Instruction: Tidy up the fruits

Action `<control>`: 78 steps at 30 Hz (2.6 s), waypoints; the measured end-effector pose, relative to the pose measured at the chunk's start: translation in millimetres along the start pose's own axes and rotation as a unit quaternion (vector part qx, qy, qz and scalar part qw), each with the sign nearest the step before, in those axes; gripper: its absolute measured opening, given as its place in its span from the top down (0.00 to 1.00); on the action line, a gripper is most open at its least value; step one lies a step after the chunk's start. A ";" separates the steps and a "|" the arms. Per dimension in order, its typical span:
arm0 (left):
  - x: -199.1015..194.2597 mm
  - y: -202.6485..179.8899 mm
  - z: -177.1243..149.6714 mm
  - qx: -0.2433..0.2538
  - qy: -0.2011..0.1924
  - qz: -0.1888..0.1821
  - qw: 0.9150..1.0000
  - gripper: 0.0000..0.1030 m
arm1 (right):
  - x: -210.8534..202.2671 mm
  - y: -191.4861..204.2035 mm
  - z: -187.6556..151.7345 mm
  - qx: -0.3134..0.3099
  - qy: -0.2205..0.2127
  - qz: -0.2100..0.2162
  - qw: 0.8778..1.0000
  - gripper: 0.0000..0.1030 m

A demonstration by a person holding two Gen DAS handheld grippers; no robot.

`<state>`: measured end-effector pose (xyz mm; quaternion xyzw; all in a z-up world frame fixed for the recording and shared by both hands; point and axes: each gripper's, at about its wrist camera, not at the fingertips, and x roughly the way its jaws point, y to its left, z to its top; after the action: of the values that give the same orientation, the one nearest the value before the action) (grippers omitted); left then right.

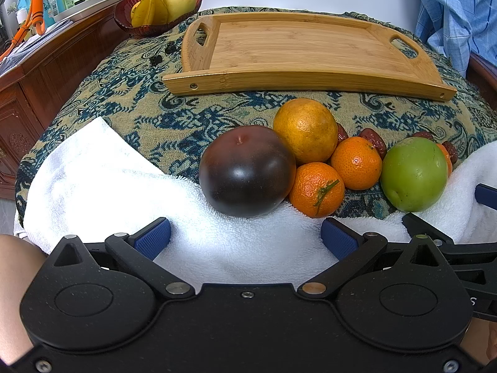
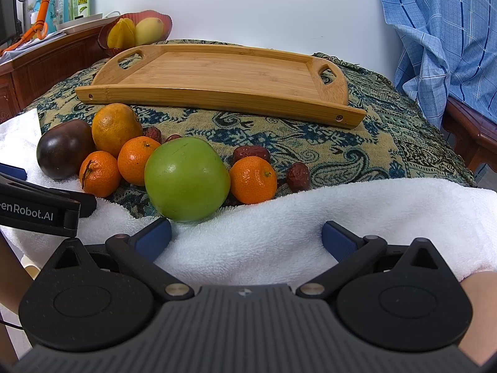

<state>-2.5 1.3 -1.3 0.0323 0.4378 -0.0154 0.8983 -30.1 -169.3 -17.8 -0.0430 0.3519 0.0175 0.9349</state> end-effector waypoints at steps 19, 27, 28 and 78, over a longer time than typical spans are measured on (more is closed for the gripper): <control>0.0 -0.1 0.1 0.000 0.000 0.000 1.000 0.00 | 0.1 0.1 -0.5 0.000 -0.001 0.000 1.000 0.00; -0.7 -0.2 0.7 0.005 -0.005 0.003 1.000 0.00 | -1.9 1.5 0.3 -0.002 -0.004 0.001 1.000 0.00; -0.6 -0.2 0.8 0.008 -0.007 0.002 1.000 0.00 | -1.9 1.1 0.5 -0.002 -0.004 0.001 1.000 0.00; -2.9 30.2 4.0 -0.033 -0.121 -0.074 0.989 0.32 | -5.8 34.7 10.6 -0.133 -0.096 0.032 0.986 0.39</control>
<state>0.6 31.2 4.8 -0.0324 0.3271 -0.0712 0.9417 -29.7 -133.8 -8.4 -0.1542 0.2560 0.0984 0.9492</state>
